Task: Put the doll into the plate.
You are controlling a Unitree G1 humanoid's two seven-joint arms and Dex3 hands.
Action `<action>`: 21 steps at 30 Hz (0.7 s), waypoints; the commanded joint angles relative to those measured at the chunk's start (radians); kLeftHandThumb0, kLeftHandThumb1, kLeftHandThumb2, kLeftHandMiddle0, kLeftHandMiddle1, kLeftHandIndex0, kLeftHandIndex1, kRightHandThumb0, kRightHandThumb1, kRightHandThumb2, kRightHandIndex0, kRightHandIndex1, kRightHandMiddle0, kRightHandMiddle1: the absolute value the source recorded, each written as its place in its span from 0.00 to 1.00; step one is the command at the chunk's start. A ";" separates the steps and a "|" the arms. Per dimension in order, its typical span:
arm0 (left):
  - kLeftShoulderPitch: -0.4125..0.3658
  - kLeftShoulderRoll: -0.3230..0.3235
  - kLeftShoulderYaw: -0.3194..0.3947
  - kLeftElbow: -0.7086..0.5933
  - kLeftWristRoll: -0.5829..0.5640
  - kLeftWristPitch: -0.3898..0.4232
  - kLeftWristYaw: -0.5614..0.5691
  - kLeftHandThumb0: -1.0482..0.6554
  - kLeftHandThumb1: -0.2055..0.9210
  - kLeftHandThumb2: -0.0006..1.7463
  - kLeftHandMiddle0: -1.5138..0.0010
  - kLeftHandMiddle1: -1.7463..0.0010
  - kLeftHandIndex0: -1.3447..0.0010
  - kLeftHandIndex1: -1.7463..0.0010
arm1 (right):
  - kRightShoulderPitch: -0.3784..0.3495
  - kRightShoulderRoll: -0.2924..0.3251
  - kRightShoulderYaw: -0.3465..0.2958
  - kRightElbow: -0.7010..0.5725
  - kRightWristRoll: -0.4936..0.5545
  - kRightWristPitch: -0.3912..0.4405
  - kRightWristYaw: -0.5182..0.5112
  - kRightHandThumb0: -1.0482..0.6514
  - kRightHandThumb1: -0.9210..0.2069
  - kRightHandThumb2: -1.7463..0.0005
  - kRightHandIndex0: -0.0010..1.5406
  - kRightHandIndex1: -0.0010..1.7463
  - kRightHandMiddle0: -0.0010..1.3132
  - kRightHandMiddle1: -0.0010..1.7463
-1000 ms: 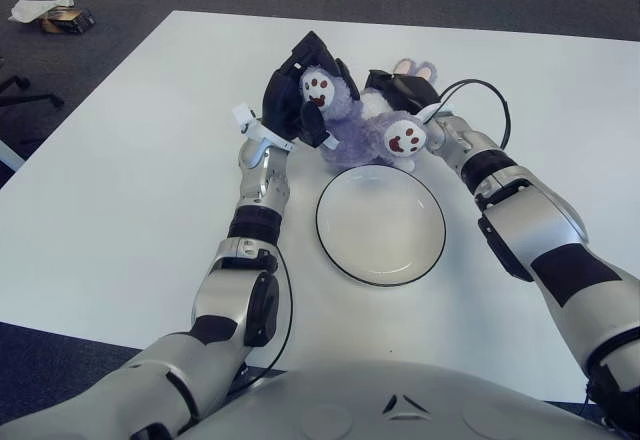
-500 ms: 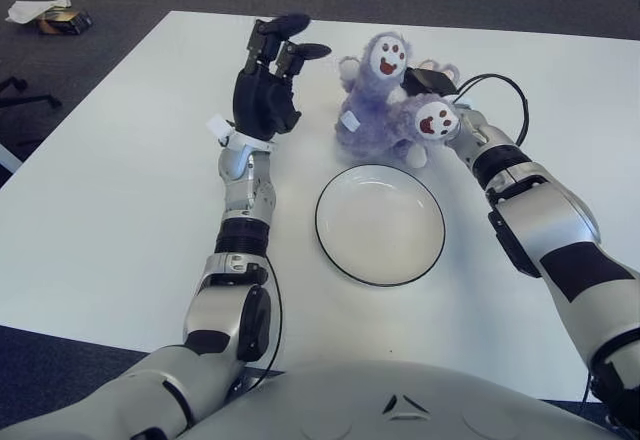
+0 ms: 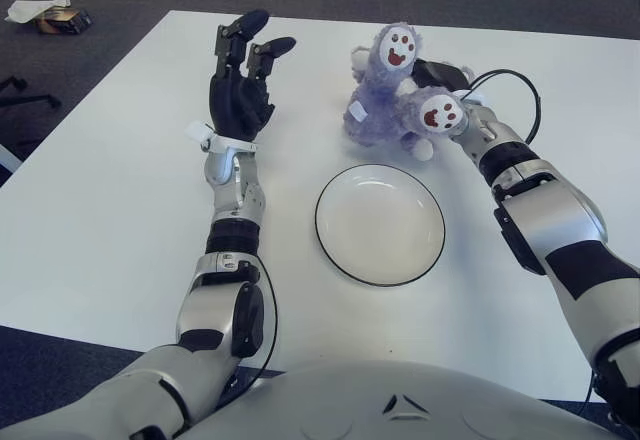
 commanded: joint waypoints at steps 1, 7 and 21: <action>-0.029 0.018 0.011 0.045 0.017 -0.034 0.031 0.12 1.00 0.35 0.93 0.36 1.00 0.37 | -0.035 -0.027 -0.004 -0.017 -0.004 -0.005 -0.020 0.62 0.76 0.10 0.54 0.93 0.45 1.00; -0.070 0.029 0.009 0.157 0.045 -0.083 0.054 0.11 1.00 0.36 0.93 0.36 1.00 0.35 | -0.044 -0.044 -0.001 -0.032 -0.003 -0.010 -0.011 0.62 0.81 0.07 0.57 0.91 0.49 1.00; -0.116 0.084 -0.053 0.373 0.273 -0.161 0.234 0.15 1.00 0.41 0.91 0.36 1.00 0.42 | 0.031 -0.101 -0.040 -0.226 0.050 -0.122 0.080 0.62 0.82 0.06 0.57 0.93 0.49 1.00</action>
